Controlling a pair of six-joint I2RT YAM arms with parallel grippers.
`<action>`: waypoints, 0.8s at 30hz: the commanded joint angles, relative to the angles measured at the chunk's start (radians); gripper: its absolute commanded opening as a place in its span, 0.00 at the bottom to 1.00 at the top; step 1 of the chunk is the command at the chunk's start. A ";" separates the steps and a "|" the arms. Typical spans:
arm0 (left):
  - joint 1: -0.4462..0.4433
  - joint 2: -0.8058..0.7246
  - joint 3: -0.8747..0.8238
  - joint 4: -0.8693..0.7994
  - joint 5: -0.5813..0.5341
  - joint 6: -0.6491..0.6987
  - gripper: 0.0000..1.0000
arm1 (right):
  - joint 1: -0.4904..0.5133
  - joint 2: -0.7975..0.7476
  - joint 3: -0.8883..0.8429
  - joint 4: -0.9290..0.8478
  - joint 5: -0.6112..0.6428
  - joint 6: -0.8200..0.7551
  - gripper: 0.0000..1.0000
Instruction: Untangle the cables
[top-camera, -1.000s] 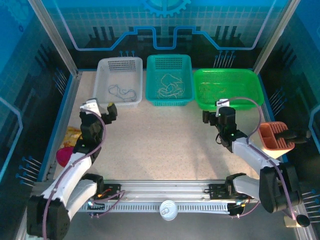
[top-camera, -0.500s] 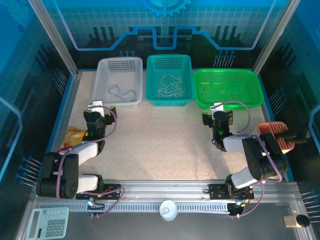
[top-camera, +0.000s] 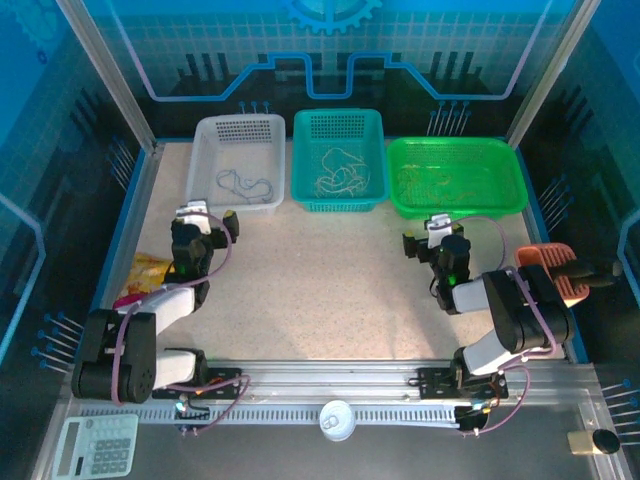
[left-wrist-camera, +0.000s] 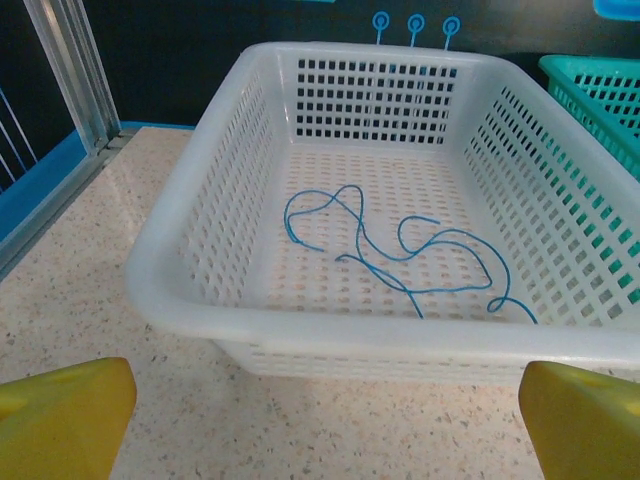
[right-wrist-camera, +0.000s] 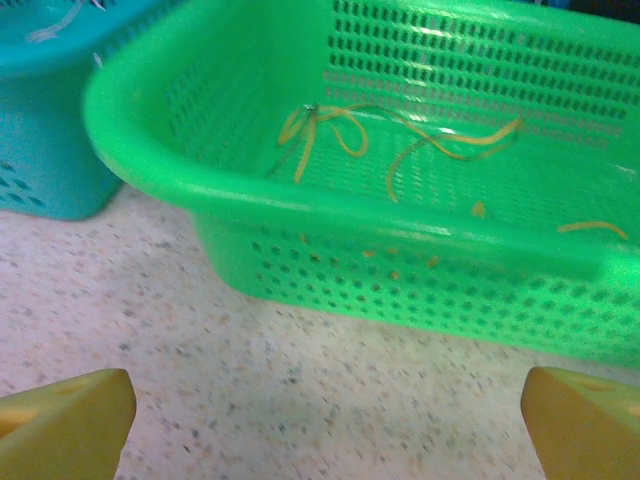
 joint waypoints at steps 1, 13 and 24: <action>0.005 0.022 -0.096 0.156 0.028 -0.046 0.99 | -0.019 -0.005 0.033 0.010 -0.072 -0.004 1.00; -0.006 0.288 0.036 0.174 0.085 0.013 0.99 | -0.075 -0.004 0.105 -0.129 -0.107 0.055 1.00; -0.006 0.294 0.031 0.189 0.091 0.017 0.99 | -0.049 -0.003 0.103 -0.121 -0.054 0.045 1.00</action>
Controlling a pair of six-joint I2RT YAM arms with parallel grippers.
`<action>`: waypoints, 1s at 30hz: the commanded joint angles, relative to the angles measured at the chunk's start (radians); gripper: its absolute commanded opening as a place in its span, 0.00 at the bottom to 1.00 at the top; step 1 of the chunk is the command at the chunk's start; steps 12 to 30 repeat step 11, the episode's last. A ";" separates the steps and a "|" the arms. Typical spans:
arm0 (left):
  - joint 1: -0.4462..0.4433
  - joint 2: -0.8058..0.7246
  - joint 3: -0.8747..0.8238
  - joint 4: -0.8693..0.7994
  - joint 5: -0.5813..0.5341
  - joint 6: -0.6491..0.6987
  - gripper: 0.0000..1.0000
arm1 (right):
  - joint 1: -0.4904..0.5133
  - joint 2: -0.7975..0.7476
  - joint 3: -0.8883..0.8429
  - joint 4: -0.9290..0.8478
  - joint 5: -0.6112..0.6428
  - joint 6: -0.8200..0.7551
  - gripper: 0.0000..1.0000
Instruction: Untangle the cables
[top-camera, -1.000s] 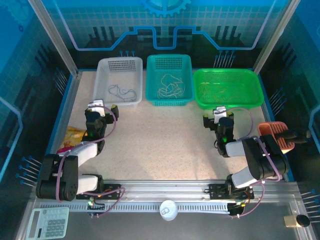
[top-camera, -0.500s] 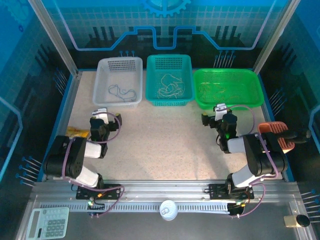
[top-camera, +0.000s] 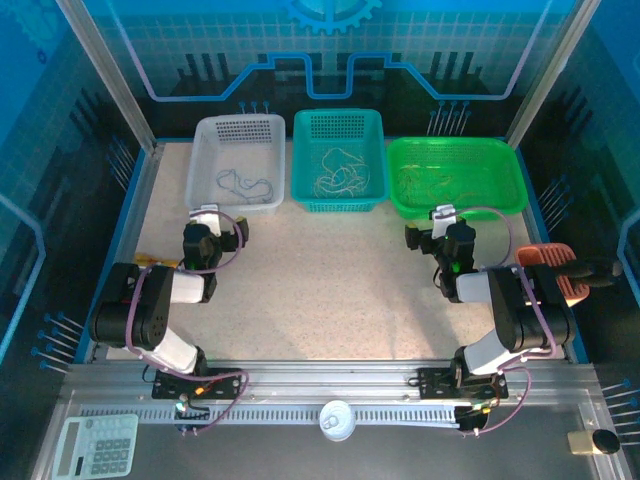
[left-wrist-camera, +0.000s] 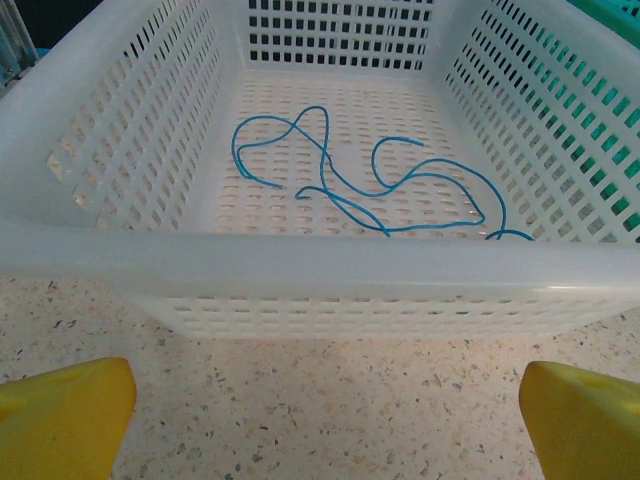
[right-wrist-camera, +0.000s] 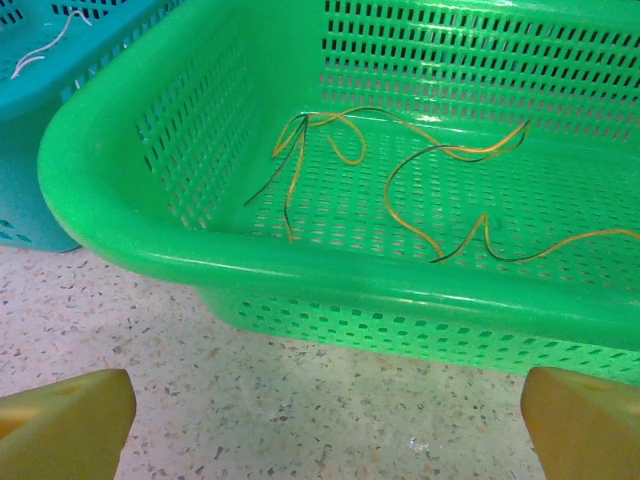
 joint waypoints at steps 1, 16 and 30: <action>-0.007 -0.006 0.001 0.003 0.027 0.027 0.99 | 0.009 -0.003 0.014 0.004 0.013 0.006 1.00; -0.008 -0.005 0.002 -0.001 0.044 0.031 0.99 | 0.006 -0.005 0.014 0.003 -0.030 -0.010 1.00; -0.008 -0.005 0.002 -0.001 0.044 0.031 0.99 | 0.006 -0.005 0.014 0.003 -0.030 -0.010 1.00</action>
